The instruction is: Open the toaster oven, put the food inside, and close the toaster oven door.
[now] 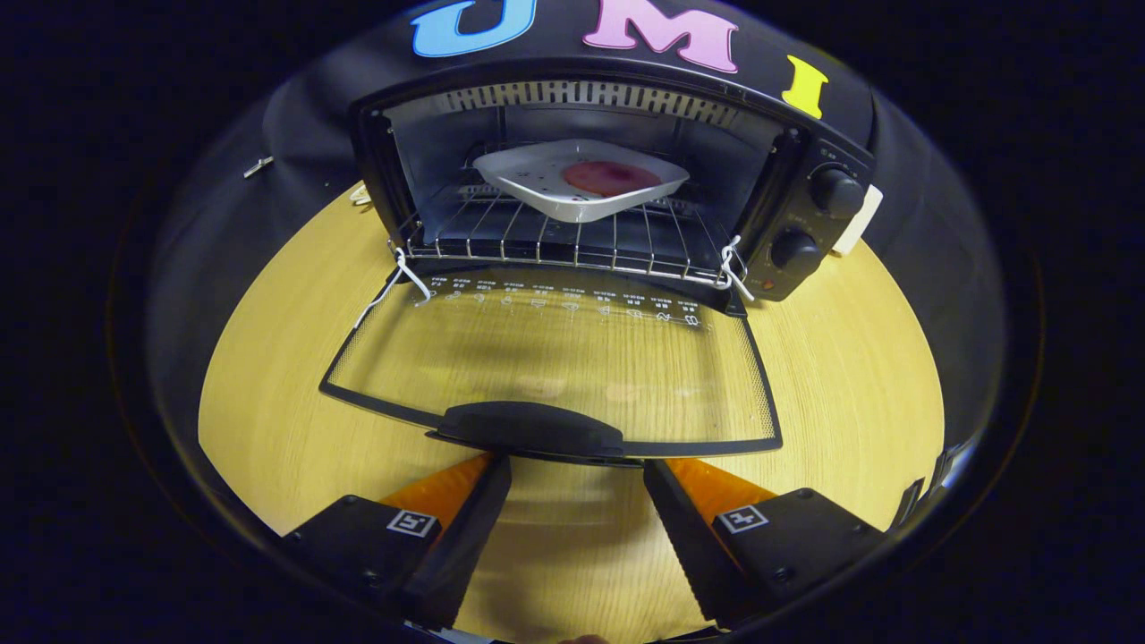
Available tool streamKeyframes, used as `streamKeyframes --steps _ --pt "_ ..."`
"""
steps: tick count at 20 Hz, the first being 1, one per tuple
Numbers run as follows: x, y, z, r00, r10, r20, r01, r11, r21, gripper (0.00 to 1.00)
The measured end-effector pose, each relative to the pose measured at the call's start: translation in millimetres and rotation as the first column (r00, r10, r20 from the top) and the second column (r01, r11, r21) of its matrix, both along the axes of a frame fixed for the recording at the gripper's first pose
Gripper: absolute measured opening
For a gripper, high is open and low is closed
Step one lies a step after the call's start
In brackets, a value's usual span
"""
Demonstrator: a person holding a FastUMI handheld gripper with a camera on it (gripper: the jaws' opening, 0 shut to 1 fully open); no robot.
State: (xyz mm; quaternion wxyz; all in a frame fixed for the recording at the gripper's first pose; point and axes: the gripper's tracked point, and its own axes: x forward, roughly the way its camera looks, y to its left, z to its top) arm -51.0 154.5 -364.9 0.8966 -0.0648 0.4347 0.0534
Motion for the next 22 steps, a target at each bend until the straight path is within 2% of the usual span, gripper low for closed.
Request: streamKeyframes --steps 6,10,13,16,19,22 --pt "-3.8 2.2 32.2 0.996 0.039 0.08 -0.044 0.998 0.051 0.98" --pt "-0.5 4.1 73.4 0.98 0.054 0.193 -0.071 0.994 0.085 0.98" --pt "12.0 10.9 99.9 0.969 0.028 0.247 -0.065 0.988 0.143 0.98" --pt "35.2 0.2 126.1 0.95 -0.014 0.312 -0.032 0.989 0.141 0.98" --pt "58.5 -7.7 165.7 0.922 -0.059 0.384 -0.015 0.982 0.188 0.99" --pt "59.7 -25.4 203.6 0.883 -0.043 0.467 -0.037 0.986 0.162 0.99"
